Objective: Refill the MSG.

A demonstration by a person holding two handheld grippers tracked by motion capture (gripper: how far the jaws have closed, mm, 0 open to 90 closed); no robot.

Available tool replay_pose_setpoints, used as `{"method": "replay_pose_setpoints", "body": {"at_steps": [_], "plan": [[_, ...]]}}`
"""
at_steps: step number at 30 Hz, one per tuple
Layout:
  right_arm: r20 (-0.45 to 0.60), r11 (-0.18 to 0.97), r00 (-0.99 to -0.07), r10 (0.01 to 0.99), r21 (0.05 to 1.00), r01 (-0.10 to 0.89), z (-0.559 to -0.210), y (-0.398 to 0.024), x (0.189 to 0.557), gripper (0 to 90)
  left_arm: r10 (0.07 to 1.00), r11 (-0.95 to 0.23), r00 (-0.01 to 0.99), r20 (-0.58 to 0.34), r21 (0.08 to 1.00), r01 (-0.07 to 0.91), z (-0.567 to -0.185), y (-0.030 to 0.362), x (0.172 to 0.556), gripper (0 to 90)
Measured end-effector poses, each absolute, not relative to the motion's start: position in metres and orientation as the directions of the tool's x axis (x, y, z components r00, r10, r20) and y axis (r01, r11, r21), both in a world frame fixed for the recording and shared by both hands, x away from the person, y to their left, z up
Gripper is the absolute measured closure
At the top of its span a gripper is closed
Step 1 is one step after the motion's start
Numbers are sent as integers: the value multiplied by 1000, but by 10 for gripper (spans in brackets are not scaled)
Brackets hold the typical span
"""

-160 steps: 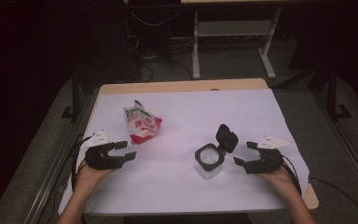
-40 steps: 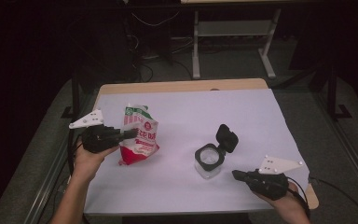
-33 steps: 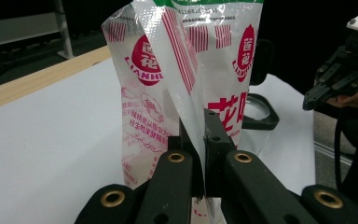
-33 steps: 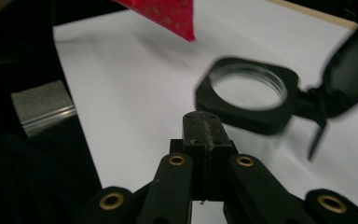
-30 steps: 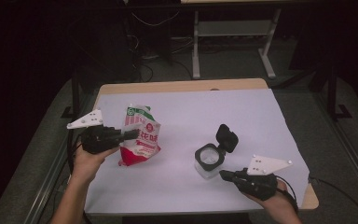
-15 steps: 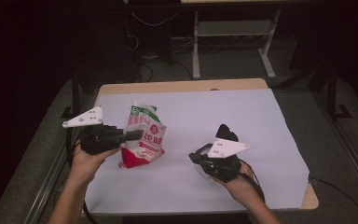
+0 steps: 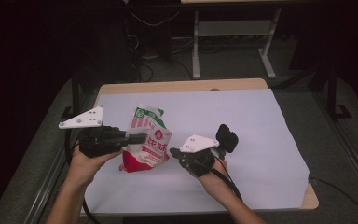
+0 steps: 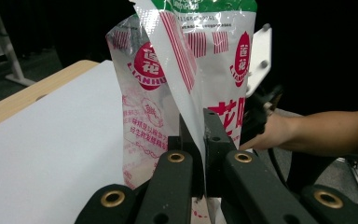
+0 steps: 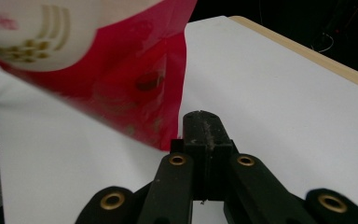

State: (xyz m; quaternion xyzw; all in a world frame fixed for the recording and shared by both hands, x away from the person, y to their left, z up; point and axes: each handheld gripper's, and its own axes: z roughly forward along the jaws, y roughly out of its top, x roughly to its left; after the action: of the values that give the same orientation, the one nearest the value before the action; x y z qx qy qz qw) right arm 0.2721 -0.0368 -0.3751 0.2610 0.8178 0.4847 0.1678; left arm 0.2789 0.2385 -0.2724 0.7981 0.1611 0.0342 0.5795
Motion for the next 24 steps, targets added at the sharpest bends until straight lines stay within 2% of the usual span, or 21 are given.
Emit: {"method": "replay_pose_setpoints", "body": {"at_steps": [10,24], "plan": [[-22,393,-819,574,884,251,-394,-23,269,900,282,-287,950,-136,933,219,-270,235,280,900],[-76,363,-829,554,918,158,-413,-26,255,900,267,-335,948,-176,905,262,-273,208,294,900]]}}
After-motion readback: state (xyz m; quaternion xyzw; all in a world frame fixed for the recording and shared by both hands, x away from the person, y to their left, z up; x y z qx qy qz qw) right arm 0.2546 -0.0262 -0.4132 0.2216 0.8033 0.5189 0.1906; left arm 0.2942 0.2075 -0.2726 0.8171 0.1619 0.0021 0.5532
